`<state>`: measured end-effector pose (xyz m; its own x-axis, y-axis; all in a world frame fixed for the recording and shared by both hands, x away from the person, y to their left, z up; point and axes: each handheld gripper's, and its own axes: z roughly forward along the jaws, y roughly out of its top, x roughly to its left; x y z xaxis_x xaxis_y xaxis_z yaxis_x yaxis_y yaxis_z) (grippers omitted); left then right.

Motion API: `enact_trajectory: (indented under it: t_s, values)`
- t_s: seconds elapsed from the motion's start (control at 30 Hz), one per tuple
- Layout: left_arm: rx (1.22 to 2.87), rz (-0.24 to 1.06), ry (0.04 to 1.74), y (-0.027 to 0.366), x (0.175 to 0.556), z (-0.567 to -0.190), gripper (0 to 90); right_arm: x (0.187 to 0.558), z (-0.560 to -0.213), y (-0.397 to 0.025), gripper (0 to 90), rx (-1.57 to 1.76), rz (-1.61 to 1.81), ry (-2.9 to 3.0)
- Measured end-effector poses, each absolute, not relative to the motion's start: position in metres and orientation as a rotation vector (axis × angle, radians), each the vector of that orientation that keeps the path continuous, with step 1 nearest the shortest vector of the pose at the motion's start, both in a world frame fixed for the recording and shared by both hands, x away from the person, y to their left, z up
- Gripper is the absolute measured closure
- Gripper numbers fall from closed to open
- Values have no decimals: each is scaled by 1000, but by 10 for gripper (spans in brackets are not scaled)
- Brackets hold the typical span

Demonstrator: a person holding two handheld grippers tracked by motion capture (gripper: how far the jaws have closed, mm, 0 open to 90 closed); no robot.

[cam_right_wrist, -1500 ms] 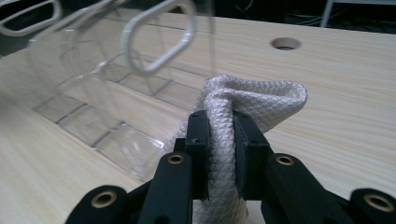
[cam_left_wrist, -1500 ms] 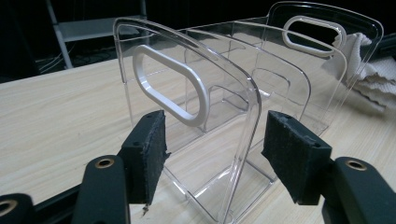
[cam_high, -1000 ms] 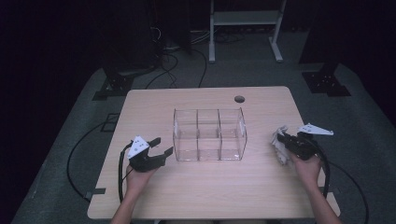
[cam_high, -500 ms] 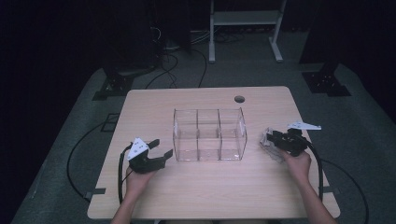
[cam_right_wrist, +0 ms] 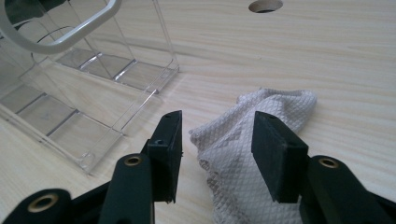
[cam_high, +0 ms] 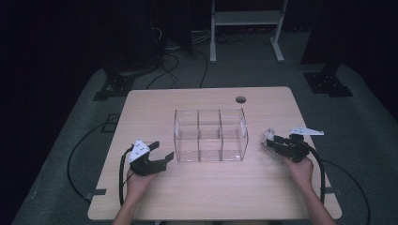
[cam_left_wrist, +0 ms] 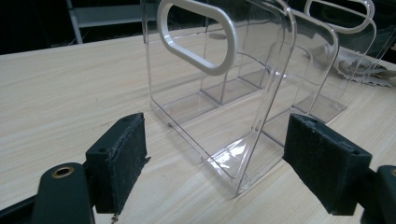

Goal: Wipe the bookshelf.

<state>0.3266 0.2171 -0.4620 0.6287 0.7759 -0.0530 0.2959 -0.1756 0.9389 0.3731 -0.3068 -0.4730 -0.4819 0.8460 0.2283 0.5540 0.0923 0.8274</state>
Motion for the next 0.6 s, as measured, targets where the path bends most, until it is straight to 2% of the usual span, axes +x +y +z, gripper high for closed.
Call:
enact_trajectory:
  t_s: [0.6]
  values:
    - [1758,536,881,217,324,-466,187,358,-475,-304,455,1366,1367,2105]
